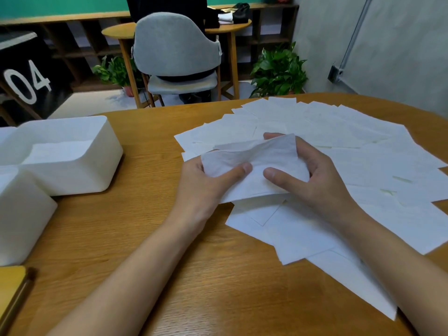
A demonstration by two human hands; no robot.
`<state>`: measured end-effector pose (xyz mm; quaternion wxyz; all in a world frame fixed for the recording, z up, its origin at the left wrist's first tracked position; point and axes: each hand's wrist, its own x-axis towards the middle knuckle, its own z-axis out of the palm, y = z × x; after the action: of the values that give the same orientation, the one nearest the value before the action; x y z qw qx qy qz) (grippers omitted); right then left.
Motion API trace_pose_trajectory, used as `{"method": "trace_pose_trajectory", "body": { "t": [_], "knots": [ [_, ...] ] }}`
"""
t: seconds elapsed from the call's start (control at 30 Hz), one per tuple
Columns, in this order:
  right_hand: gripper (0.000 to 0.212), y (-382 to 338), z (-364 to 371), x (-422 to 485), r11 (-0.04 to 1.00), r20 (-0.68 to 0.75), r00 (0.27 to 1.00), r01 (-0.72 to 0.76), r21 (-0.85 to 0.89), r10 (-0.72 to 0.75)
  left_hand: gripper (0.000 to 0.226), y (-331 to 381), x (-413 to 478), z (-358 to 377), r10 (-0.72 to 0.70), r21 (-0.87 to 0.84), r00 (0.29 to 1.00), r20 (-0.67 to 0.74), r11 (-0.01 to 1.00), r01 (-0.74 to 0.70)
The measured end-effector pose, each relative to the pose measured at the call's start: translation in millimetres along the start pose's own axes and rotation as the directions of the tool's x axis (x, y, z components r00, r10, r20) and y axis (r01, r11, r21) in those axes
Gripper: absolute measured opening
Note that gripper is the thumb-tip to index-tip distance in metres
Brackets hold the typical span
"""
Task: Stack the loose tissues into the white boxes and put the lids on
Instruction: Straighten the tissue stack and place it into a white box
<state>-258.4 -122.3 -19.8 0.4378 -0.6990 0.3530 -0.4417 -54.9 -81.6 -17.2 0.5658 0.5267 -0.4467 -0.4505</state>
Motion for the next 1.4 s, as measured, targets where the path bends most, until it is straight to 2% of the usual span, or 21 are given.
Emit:
{"method": "trace_pose_trajectory", "body": {
  "t": [0.1,0.23,0.37,0.43,0.57,0.67,0.77,0.83,0.93,1.0,1.07,1.1,1.17,1.27,1.4],
  "knots": [
    [0.059,2.2,3.1,-0.2,0.999,0.002,1.0,0.024,-0.024,-0.024,0.03,-3.1,1.2,1.3,0.014,0.02,1.0,0.007,1.0,-0.014],
    [0.068,5.2,5.4,-0.4,0.982,-0.019,0.995,0.091,-0.168,-0.095,0.028,-3.3,1.3,3.6,0.034,0.028,0.999,0.005,0.999,-0.034],
    [0.071,1.9,1.4,3.0,0.987,-0.075,0.991,0.101,-0.124,-0.111,0.037,-7.9,4.9,1.5,0.139,0.159,0.982,-0.125,0.98,-0.119],
    [0.067,-0.4,-0.9,4.2,0.993,-0.091,0.99,0.105,-0.051,-0.109,0.048,-7.4,6.8,-1.1,0.143,0.197,0.98,-0.14,0.974,-0.114],
    [0.061,4.7,-5.1,6.1,0.997,-0.053,0.995,0.079,-0.007,-0.079,0.048,-0.4,5.1,-1.1,0.006,-0.007,1.0,0.017,1.0,-0.006],
    [0.051,2.8,-9.0,6.1,0.997,0.023,1.0,0.014,0.082,-0.016,0.039,-2.5,5.2,-1.1,0.079,0.035,0.997,-0.024,0.996,-0.078],
    [0.025,3.5,-10.8,5.7,0.999,0.083,0.997,0.01,-0.048,-0.006,0.043,-5.7,5.5,-1.2,0.16,0.051,0.986,-0.046,0.986,-0.157],
    [0.023,7.8,-11.3,5.7,0.997,0.034,0.999,-0.027,-0.073,0.029,0.052,-9.2,5.7,-0.8,0.235,0.13,0.971,-0.051,0.965,-0.227],
    [0.027,12.0,-16.1,8.8,0.996,-0.127,0.991,-0.043,-0.08,0.033,0.065,-16.4,9.6,-4.8,0.371,0.436,0.929,-0.002,0.836,-0.333],
    [0.028,16.5,-20.2,11.7,0.995,-0.187,0.982,-0.058,-0.086,0.041,0.056,-20.7,11.8,-9.0,0.399,0.568,0.899,0.18,0.704,-0.426],
    [0.029,18.7,-21.0,12.7,0.993,-0.201,0.979,-0.067,-0.096,0.046,0.043,-26.0,13.0,-11.6,0.341,0.61,0.861,0.378,0.608,-0.508],
    [0.029,19.4,-20.3,12.6,0.991,-0.2,0.979,-0.062,-0.115,0.038,0.038,-28.9,13.2,-12.3,0.316,0.619,0.844,0.434,0.576,-0.534],
    [0.031,20.0,-18.6,12.1,0.99,-0.195,0.98,-0.065,-0.126,0.04,0.029,-34.7,14.5,-13.5,0.344,0.632,0.814,0.469,0.512,-0.581],
    [0.031,19.9,-18.1,12.2,0.989,-0.195,0.98,-0.073,-0.128,0.047,0.015,-38.4,15.8,-11.4,0.472,0.634,0.748,0.466,0.412,-0.655],
    [0.03,20.0,-17.8,12.2,0.989,-0.167,0.984,-0.079,-0.126,0.058,0.011,-35.0,13.7,-8.1,0.601,0.602,0.661,0.449,0.342,-0.721]
  ]
}}
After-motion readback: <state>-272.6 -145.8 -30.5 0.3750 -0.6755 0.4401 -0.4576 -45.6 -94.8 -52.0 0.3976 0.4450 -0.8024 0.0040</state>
